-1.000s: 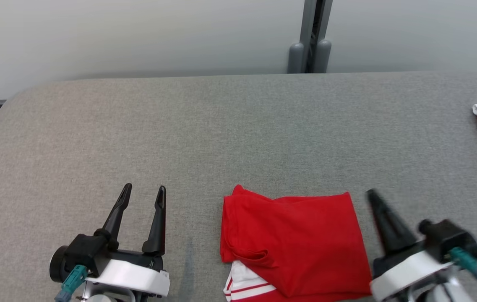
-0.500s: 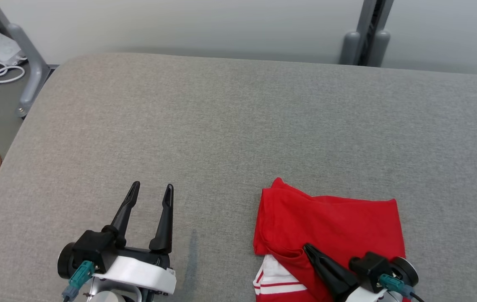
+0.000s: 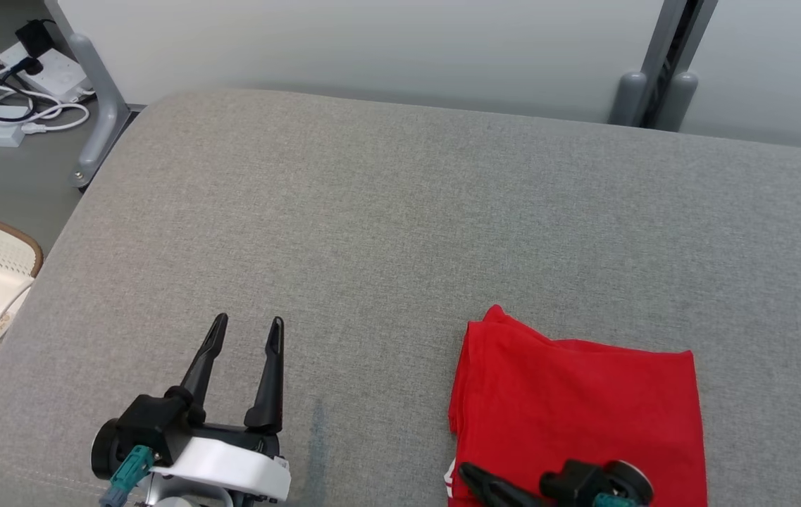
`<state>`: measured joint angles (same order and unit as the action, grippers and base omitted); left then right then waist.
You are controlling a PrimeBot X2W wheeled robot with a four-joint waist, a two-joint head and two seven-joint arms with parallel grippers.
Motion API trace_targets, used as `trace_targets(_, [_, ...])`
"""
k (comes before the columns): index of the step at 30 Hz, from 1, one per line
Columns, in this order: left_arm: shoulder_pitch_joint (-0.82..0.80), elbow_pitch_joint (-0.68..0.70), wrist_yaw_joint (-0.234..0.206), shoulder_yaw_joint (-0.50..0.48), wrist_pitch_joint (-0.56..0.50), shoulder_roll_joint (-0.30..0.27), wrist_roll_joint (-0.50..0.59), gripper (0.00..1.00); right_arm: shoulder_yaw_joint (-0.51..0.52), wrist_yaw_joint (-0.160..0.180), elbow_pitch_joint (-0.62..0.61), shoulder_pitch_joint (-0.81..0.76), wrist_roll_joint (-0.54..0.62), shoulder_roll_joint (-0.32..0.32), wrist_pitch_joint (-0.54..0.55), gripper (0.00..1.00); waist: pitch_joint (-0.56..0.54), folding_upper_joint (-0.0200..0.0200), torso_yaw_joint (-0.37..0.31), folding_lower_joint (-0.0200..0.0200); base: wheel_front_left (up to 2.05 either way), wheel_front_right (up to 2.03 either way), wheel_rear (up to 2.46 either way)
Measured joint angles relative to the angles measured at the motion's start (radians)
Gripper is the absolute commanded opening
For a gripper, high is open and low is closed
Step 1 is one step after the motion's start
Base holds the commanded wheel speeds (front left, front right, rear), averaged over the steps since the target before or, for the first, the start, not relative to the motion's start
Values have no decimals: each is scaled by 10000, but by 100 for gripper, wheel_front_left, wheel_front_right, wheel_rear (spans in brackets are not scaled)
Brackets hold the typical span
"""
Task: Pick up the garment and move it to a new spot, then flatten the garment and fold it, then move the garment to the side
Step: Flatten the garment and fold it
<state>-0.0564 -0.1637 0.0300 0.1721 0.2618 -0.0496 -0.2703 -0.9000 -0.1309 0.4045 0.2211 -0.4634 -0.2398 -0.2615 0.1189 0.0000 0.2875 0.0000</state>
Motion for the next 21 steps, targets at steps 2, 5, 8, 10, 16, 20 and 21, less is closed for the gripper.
trace_targets(2, [59,31,-10,-52,0,0,0,100,313,0,-251,72,-96,-77,0,0,-58,0,-110,0,0,0,0])
trace_targets(5, [84,90,0,-105,-2,4,10,100,1122,0,-794,156,-142,-169,-2,0,-147,0,-355,0,0,0,0])
trace_targets(8, [113,159,40,-157,0,6,79,100,2123,0,-1248,170,69,-320,0,0,-240,0,-670,0,0,0,0])
trace_targets(10, [121,194,58,-203,0,6,134,100,2846,0,-1496,172,299,-416,0,0,-299,0,-908,0,0,0,0])
trace_targets(16, [128,288,104,-253,0,4,222,100,4991,0,-2059,124,1193,-523,0,0,-437,0,-1683,0,0,0,0])
trace_targets(20, [130,313,128,-280,13,6,240,100,6264,0,-2261,-125,1636,-412,0,0,-476,0,-2185,0,0,0,0])
trace_targets(21, [130,326,128,-314,13,8,251,100,6556,0,-2299,-171,1668,-343,0,0,-478,0,-2301,0,0,0,0])
